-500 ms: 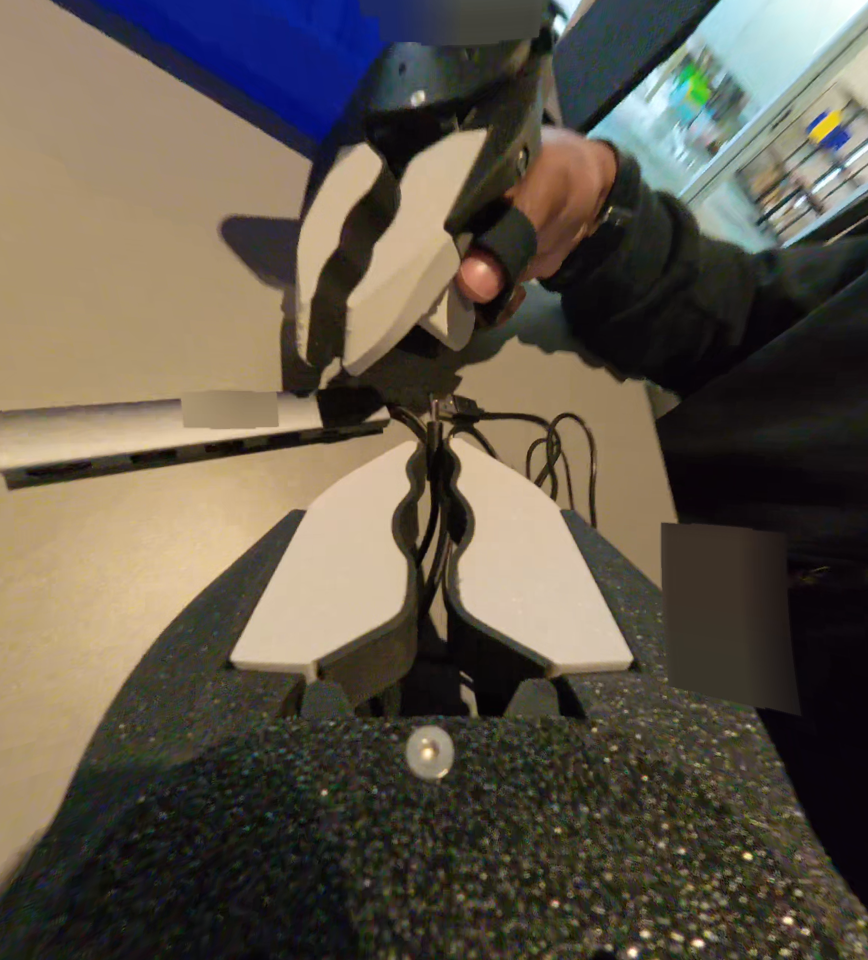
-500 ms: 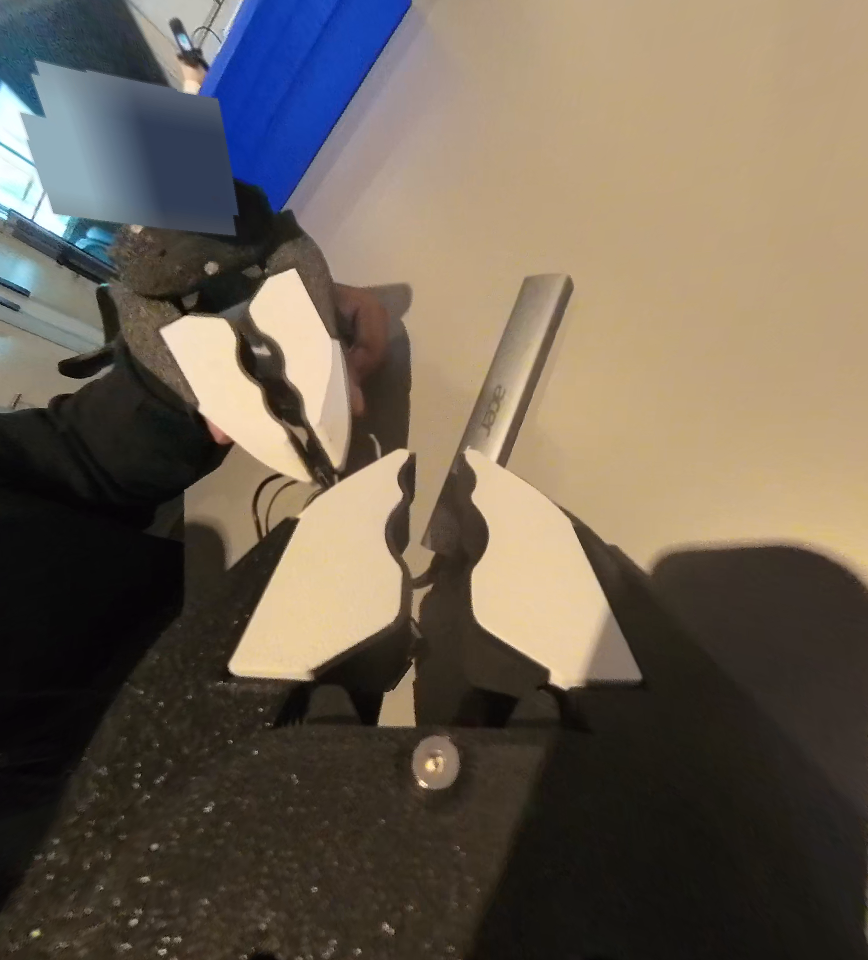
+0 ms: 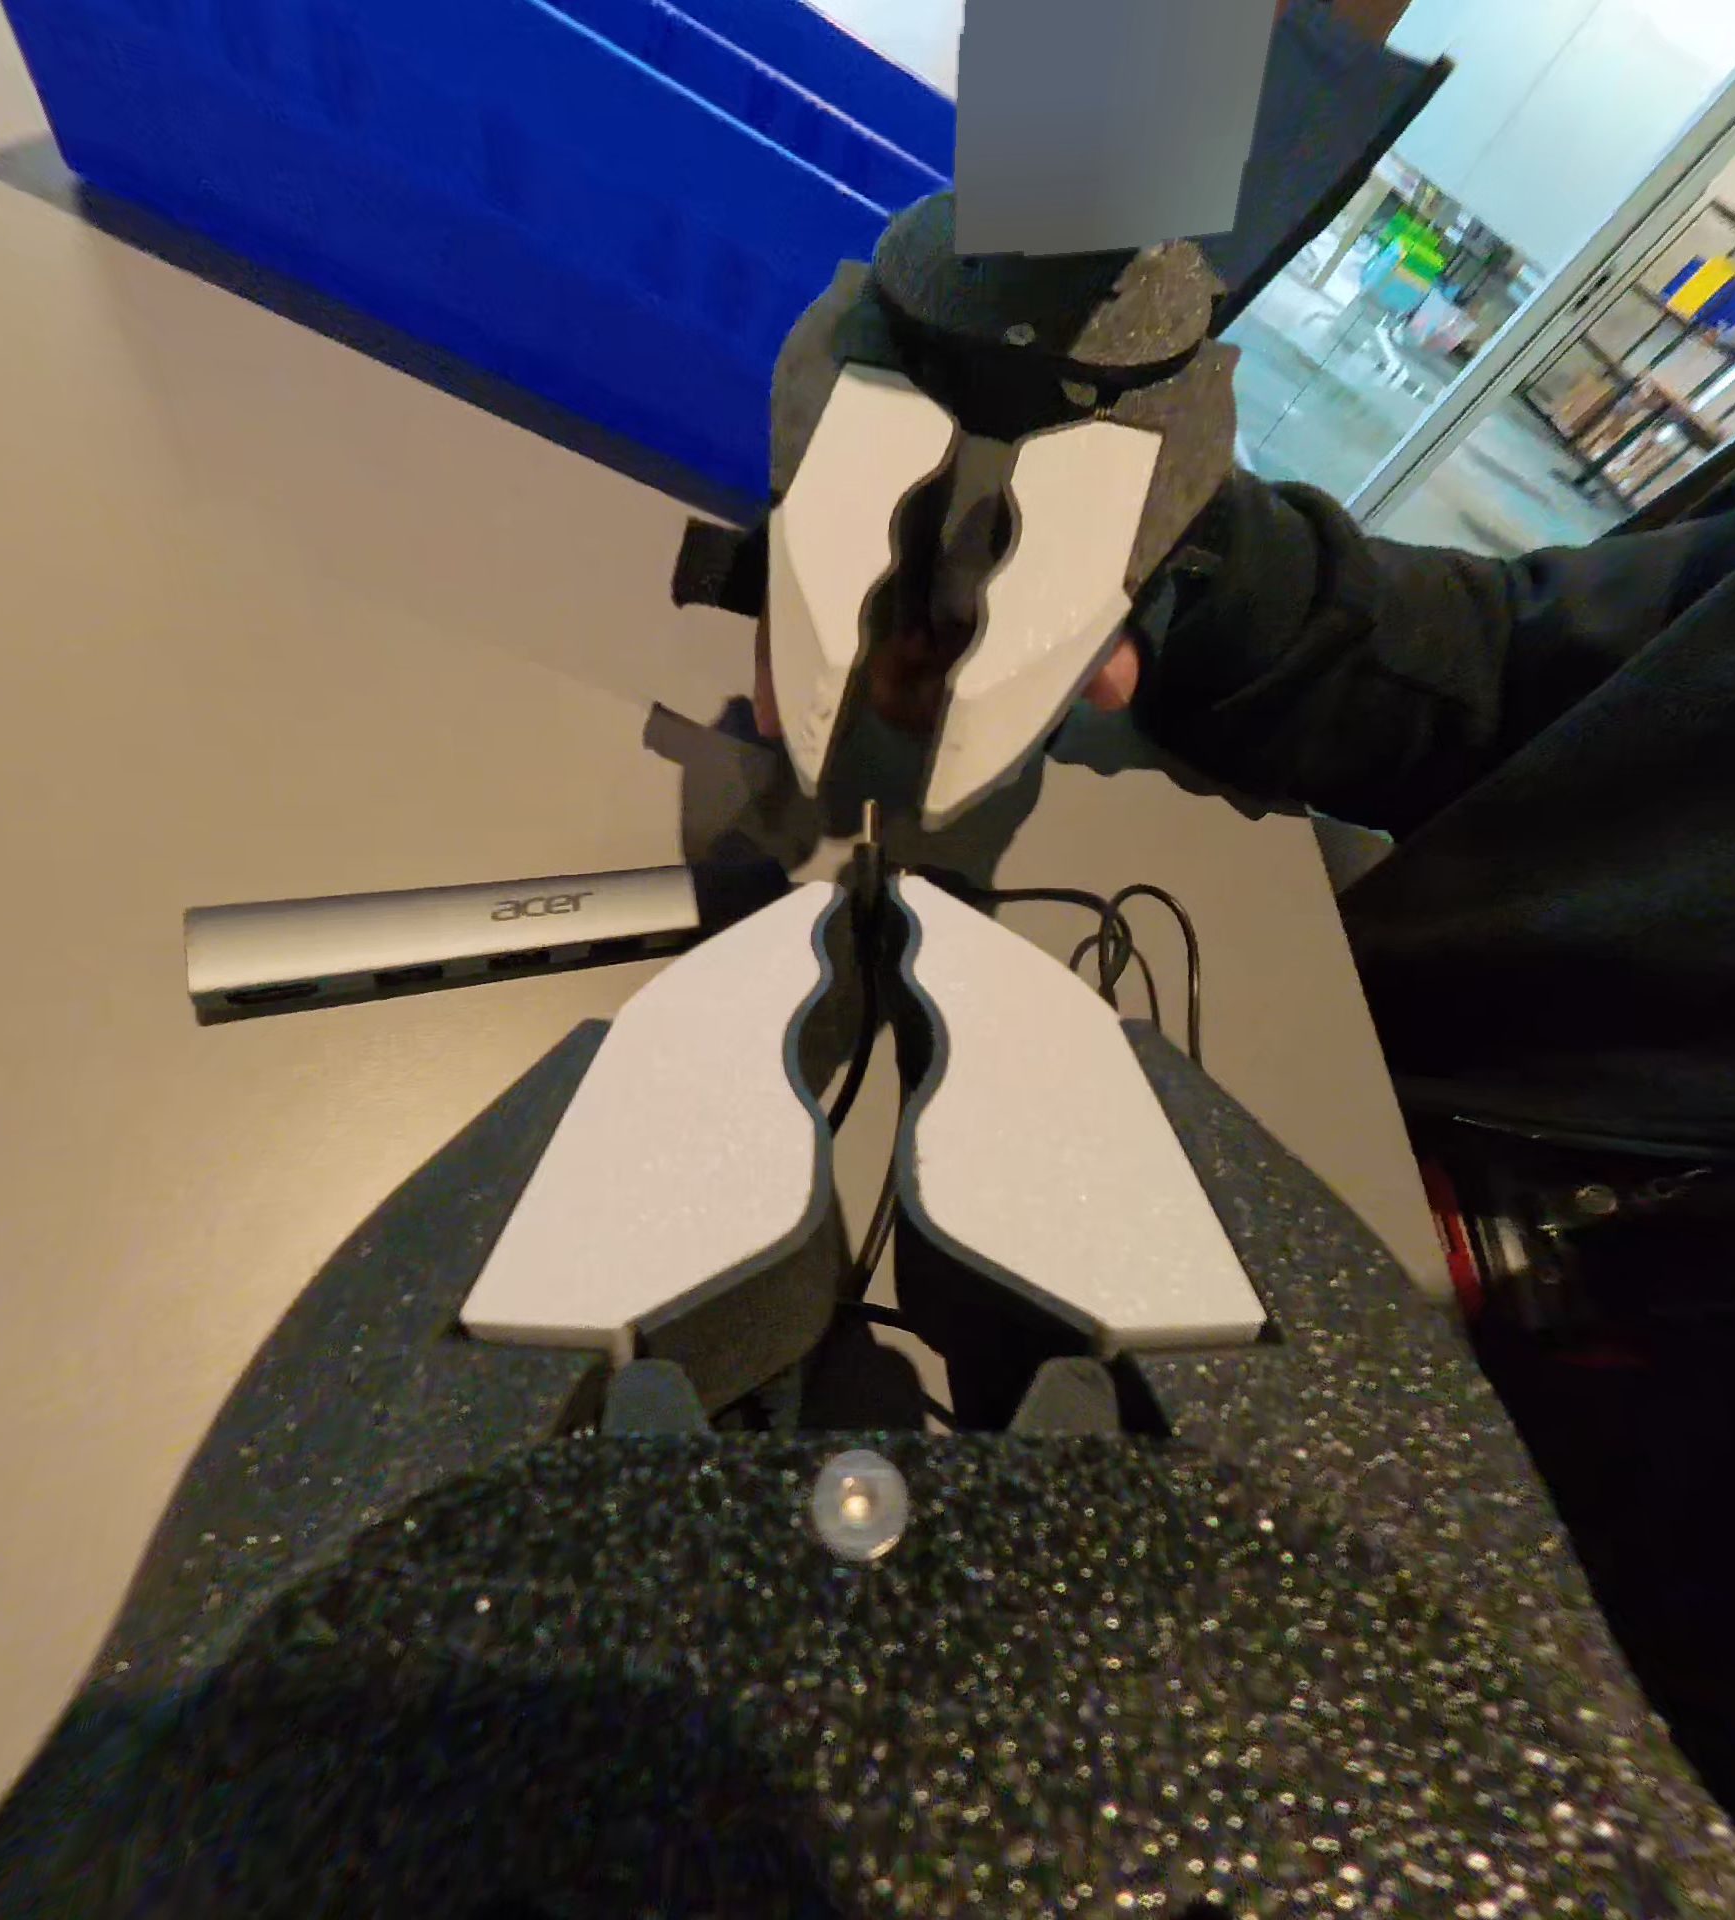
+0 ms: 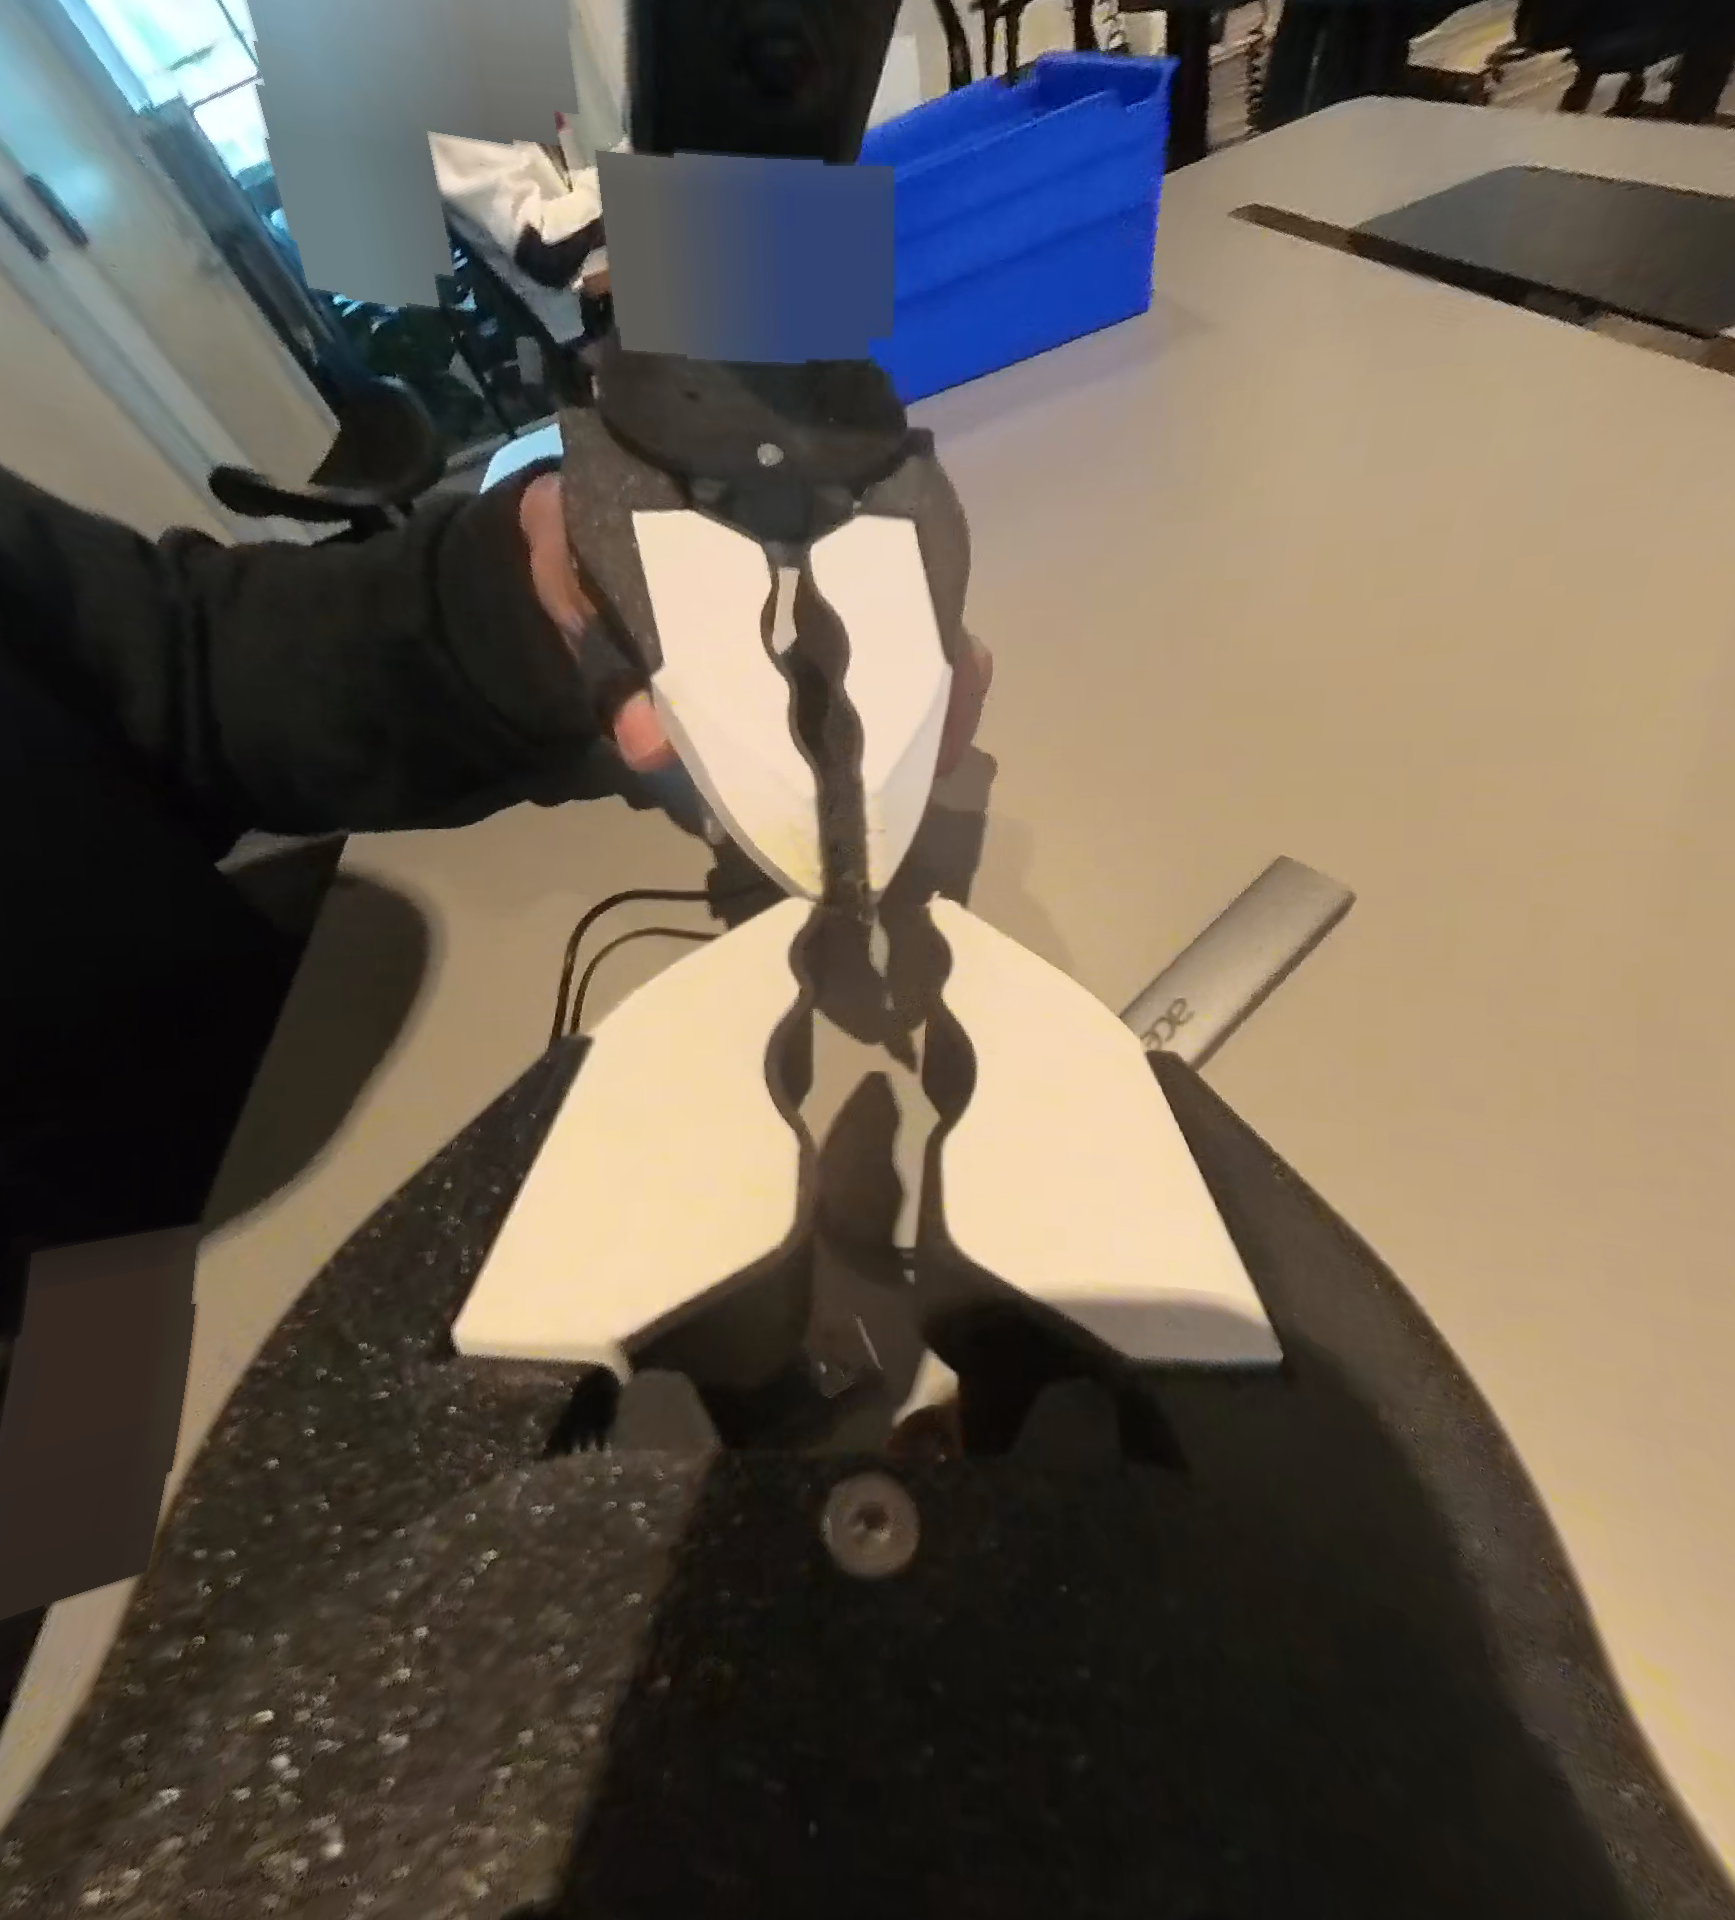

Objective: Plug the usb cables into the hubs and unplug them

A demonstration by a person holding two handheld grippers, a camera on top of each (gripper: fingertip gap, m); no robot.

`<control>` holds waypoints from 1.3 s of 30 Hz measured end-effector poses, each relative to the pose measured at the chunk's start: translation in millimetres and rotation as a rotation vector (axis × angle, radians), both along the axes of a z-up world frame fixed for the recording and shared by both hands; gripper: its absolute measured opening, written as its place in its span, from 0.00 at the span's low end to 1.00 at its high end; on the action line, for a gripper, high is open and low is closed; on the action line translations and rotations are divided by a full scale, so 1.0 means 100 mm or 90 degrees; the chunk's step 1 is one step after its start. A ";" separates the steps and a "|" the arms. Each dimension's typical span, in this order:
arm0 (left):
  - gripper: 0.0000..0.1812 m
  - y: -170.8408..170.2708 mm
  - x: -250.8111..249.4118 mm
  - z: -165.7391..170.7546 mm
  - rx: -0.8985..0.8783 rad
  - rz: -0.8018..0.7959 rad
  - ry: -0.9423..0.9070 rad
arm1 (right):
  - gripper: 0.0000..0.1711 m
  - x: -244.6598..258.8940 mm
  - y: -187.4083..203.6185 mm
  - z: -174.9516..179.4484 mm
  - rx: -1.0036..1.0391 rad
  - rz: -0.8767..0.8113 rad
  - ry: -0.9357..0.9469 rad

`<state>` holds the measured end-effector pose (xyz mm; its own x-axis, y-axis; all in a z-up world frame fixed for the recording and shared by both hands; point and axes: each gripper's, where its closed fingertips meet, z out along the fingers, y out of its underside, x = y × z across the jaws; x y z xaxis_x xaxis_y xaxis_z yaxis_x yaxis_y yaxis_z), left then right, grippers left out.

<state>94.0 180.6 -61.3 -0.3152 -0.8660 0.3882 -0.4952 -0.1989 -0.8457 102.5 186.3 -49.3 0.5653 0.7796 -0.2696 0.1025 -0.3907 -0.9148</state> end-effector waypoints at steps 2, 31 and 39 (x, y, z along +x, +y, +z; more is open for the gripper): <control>0.03 -0.02 0.00 0.01 0.026 -0.003 -0.006 | 0.09 -0.05 -0.02 -0.01 0.016 0.011 -0.016; 0.19 0.71 -0.06 0.78 0.025 0.242 -0.302 | 0.03 0.27 0.32 0.20 -0.183 -0.161 0.372; 0.20 1.14 -0.20 0.56 0.479 0.336 -0.252 | 0.03 0.19 0.22 0.48 -0.171 -0.092 0.490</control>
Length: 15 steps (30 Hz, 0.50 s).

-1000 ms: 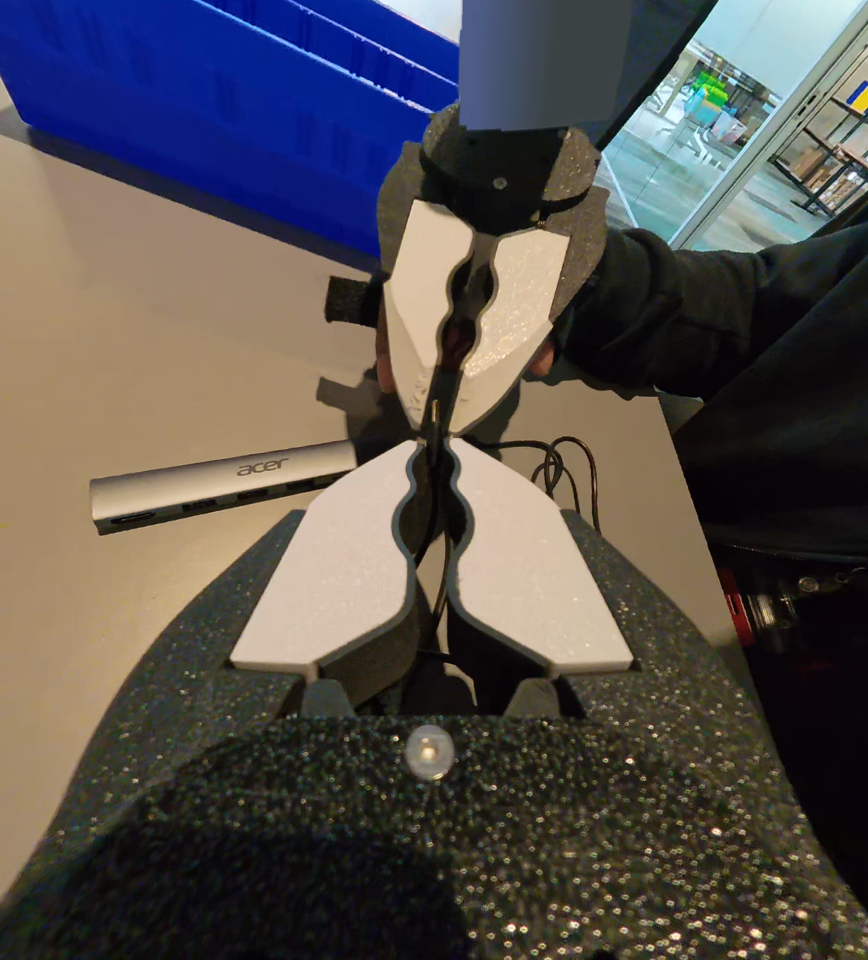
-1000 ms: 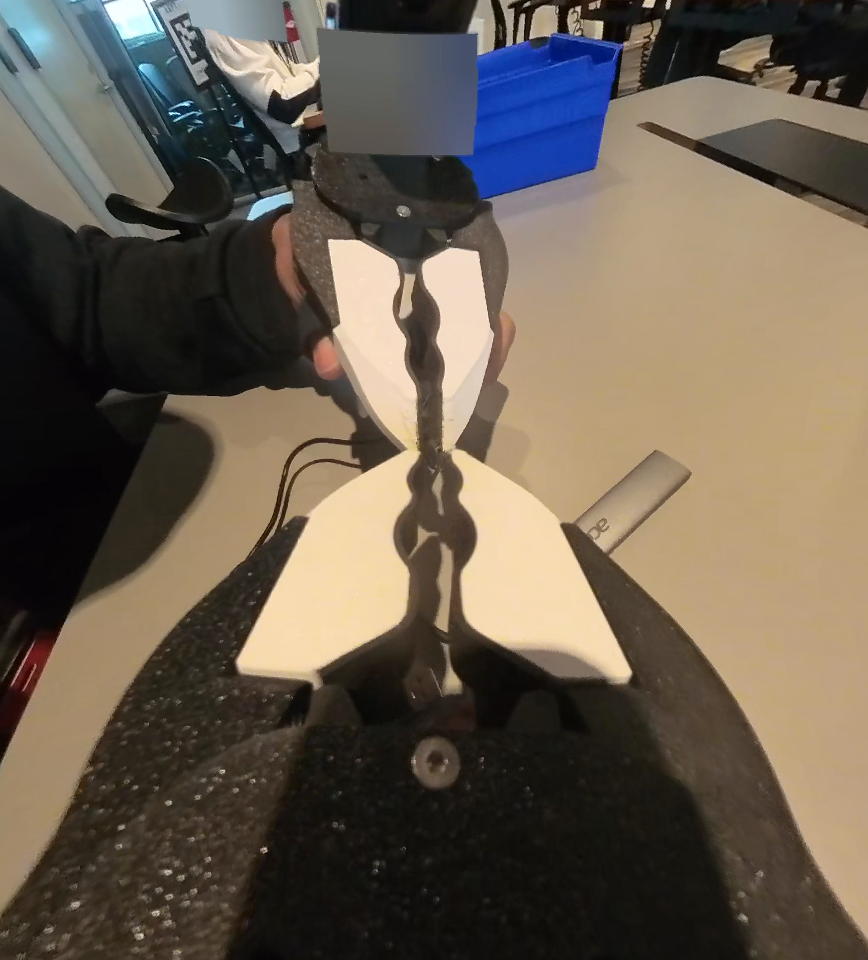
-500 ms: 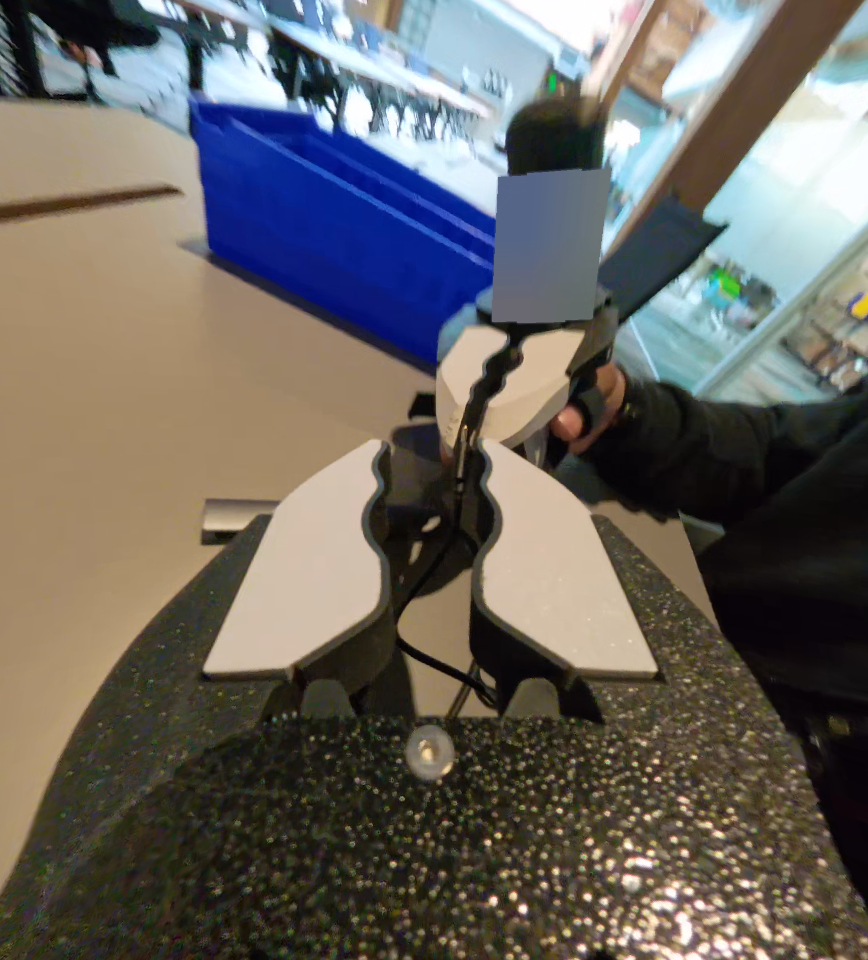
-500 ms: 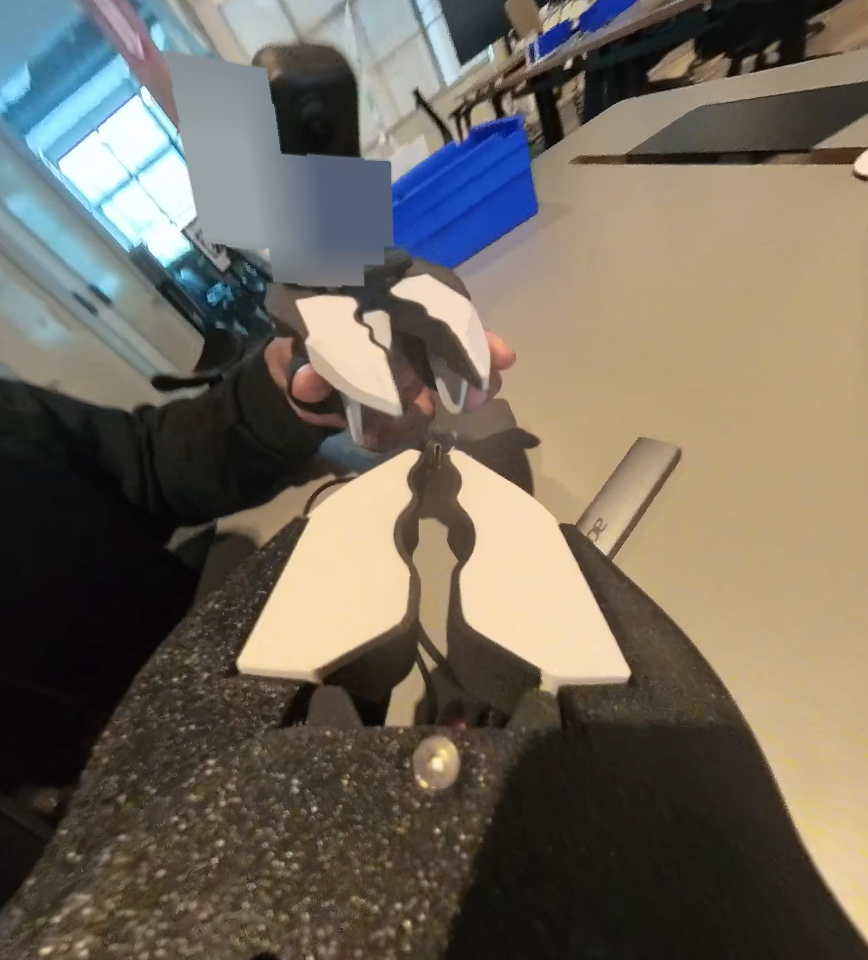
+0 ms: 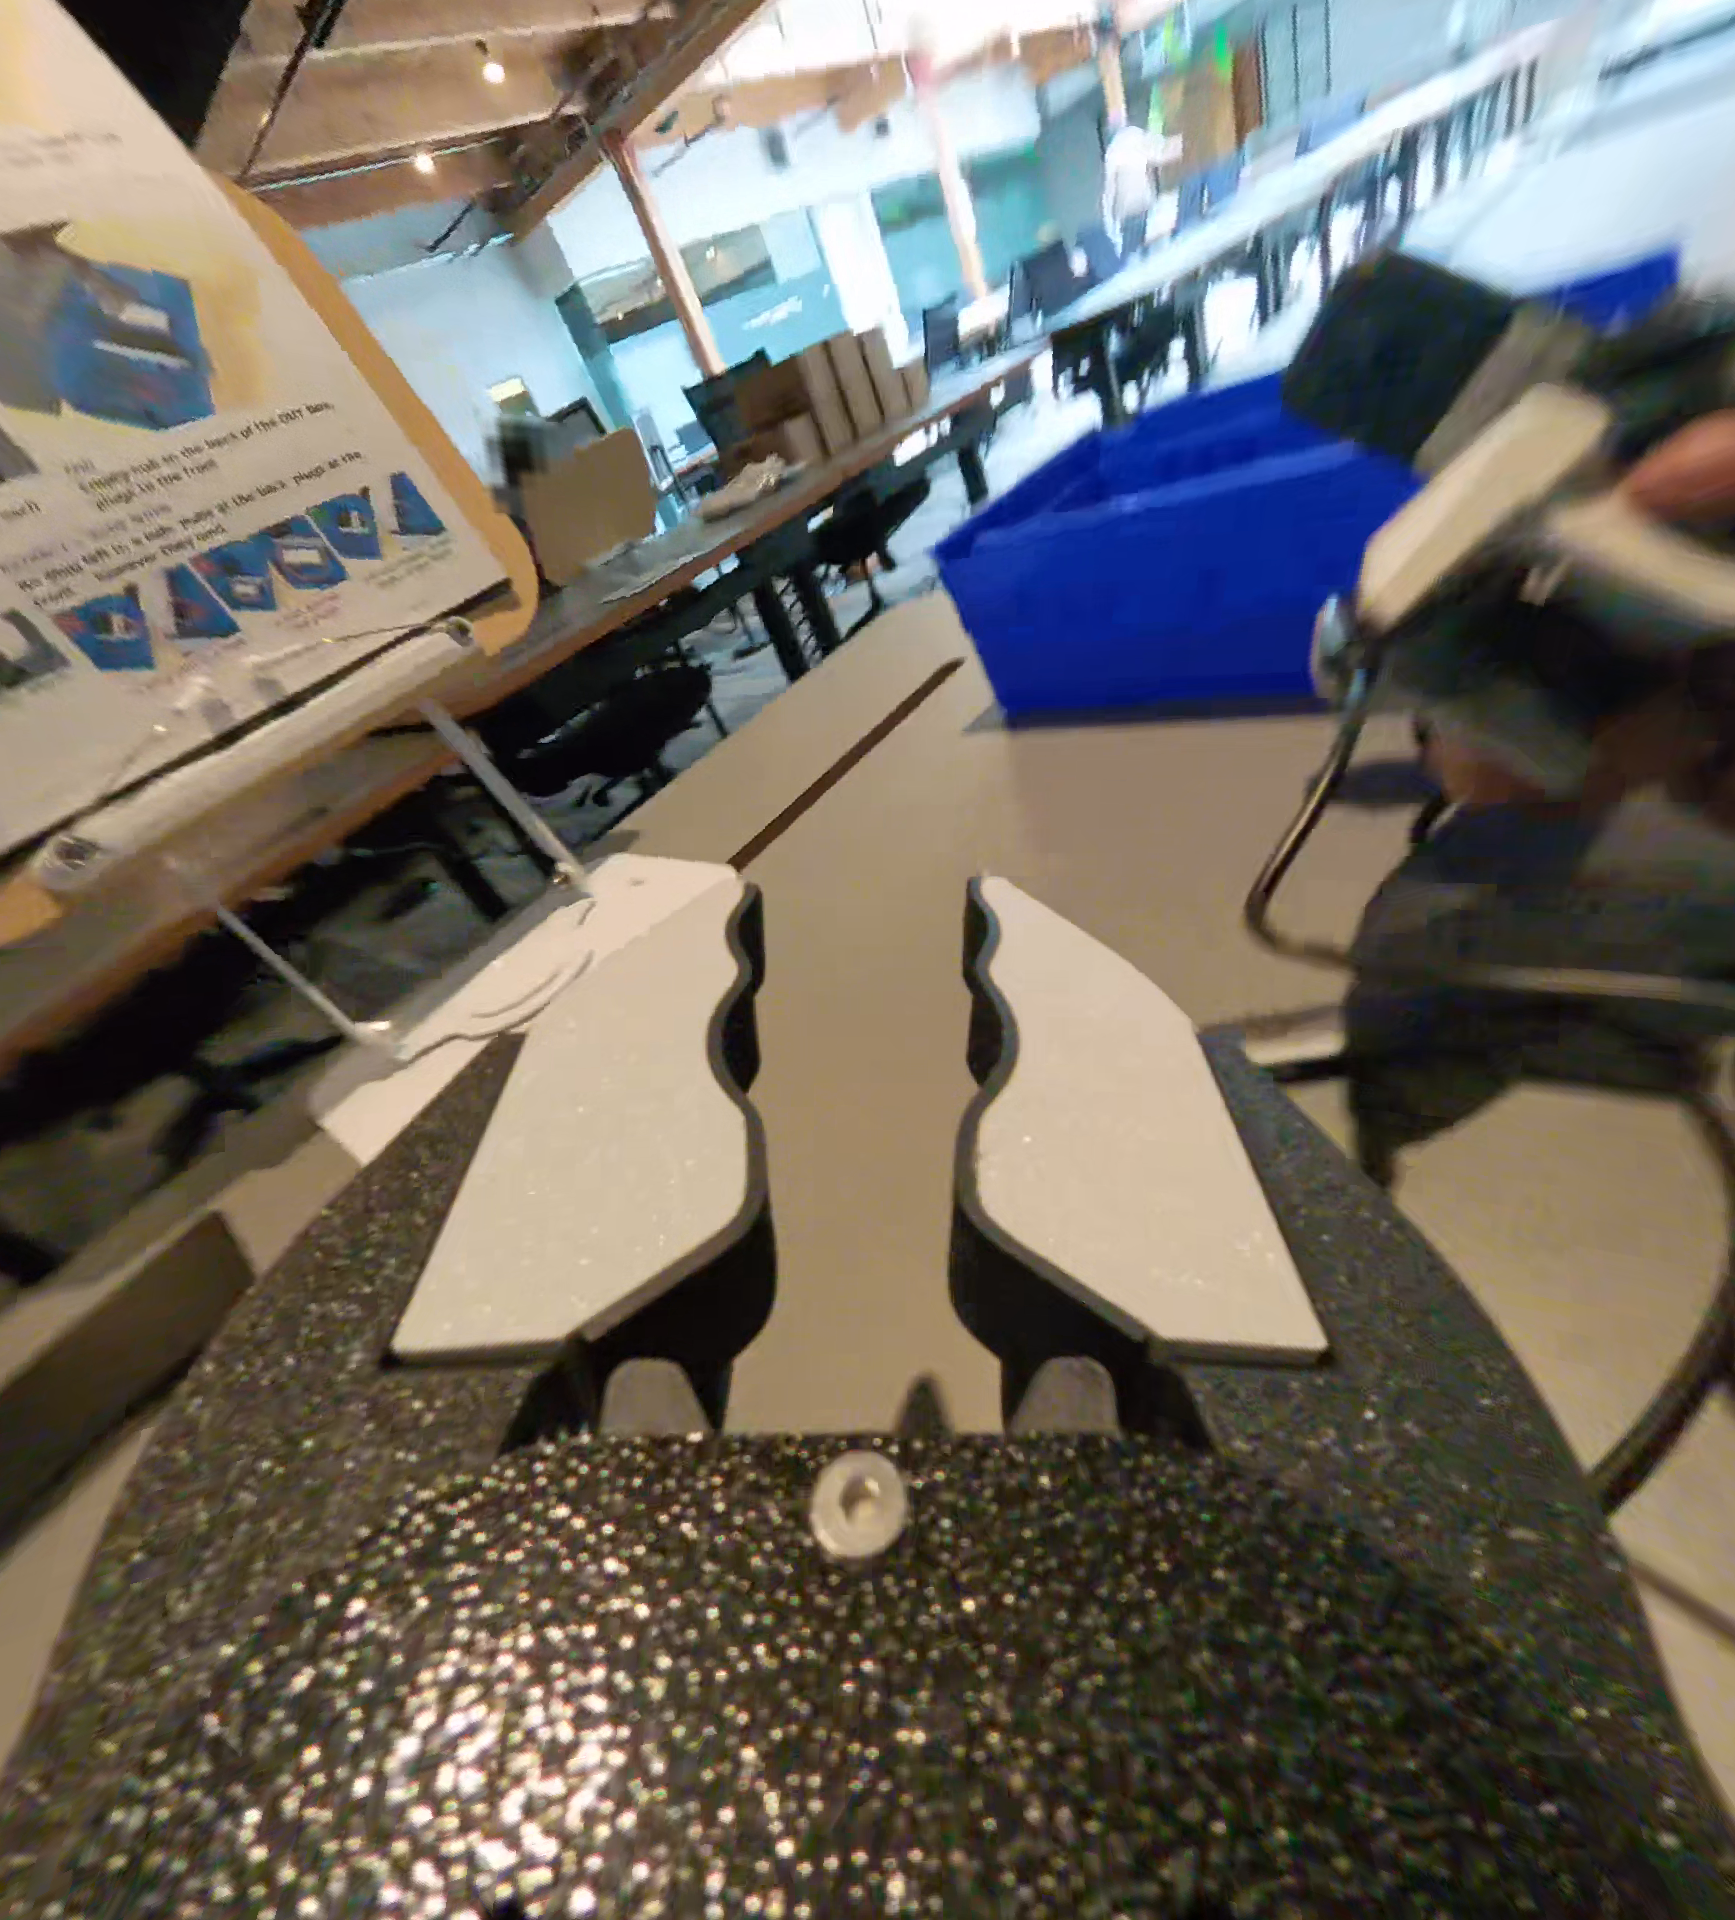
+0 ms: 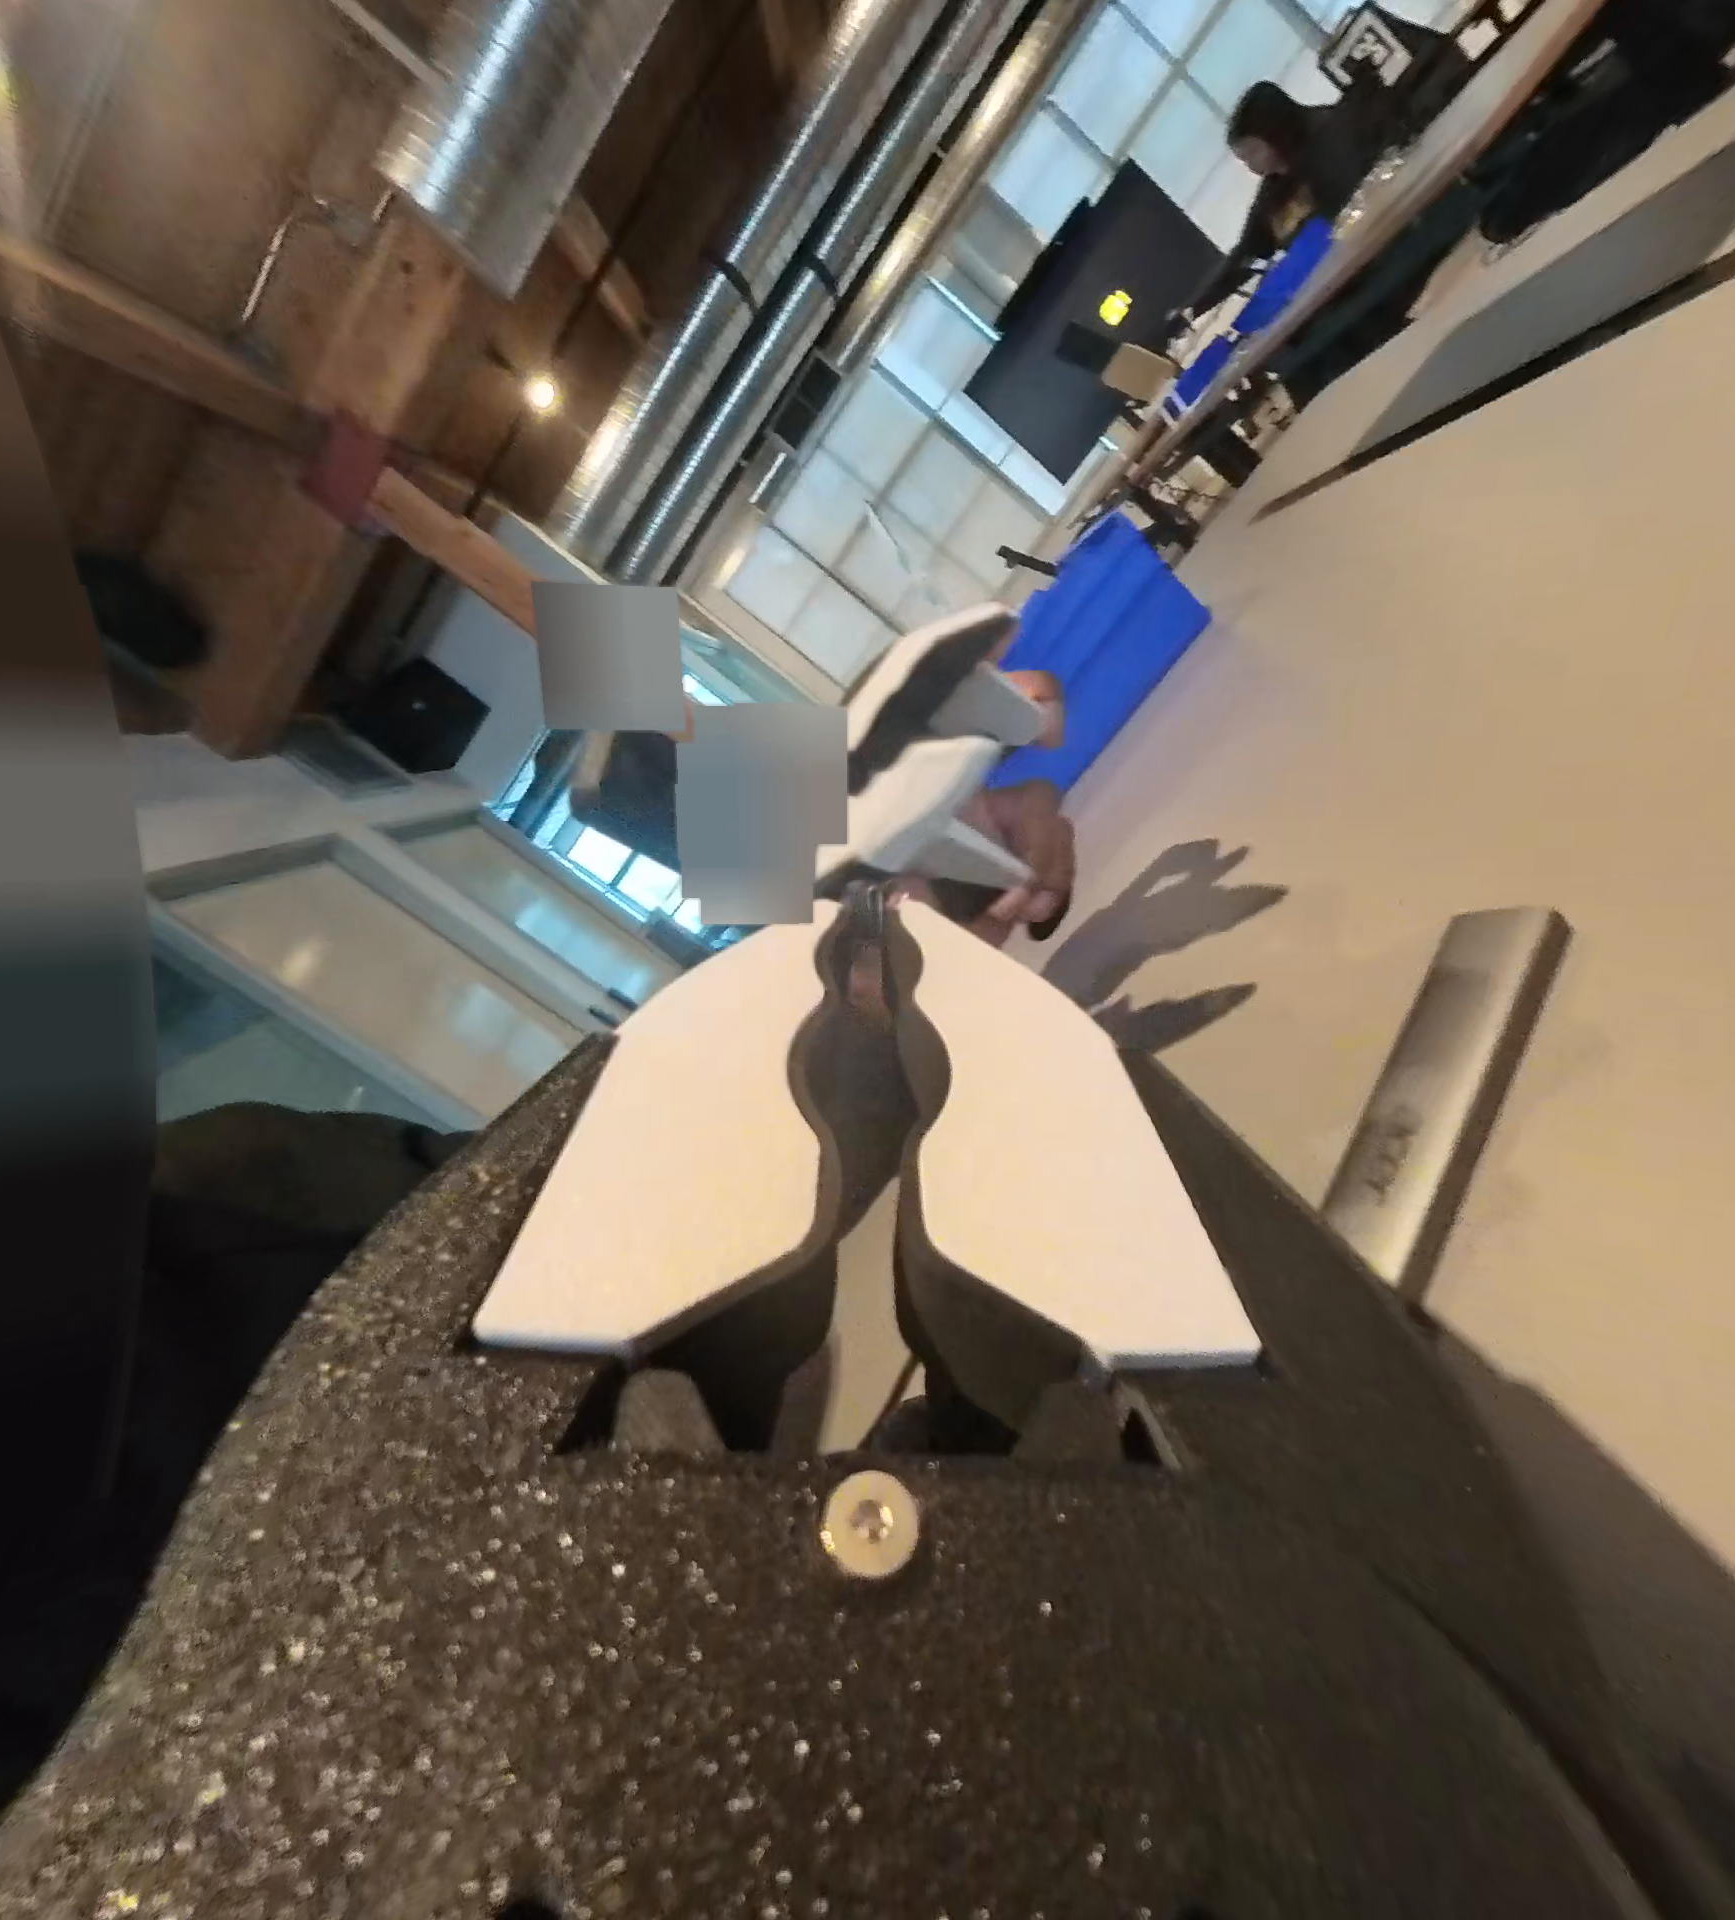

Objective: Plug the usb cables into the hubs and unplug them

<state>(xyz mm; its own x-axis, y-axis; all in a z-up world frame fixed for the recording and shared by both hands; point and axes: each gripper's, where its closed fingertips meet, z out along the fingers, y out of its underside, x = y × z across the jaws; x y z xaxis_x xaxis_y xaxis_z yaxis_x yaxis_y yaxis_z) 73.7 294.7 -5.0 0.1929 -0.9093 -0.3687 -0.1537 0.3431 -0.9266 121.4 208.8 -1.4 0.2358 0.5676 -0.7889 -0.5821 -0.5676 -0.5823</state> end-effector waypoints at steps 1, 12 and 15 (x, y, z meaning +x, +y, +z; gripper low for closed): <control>0.20 0.00 0.01 -0.08 0.032 0.002 0.023 | 0.03 -0.02 -0.02 0.03 0.007 0.007 0.006; 0.20 -0.86 0.27 -0.03 0.089 -0.191 -0.052 | 0.03 -0.15 -0.07 0.07 0.024 0.034 0.033; 0.18 -0.91 0.27 0.03 0.062 -0.200 -0.076 | 0.03 -0.17 -0.07 0.05 0.019 0.038 0.034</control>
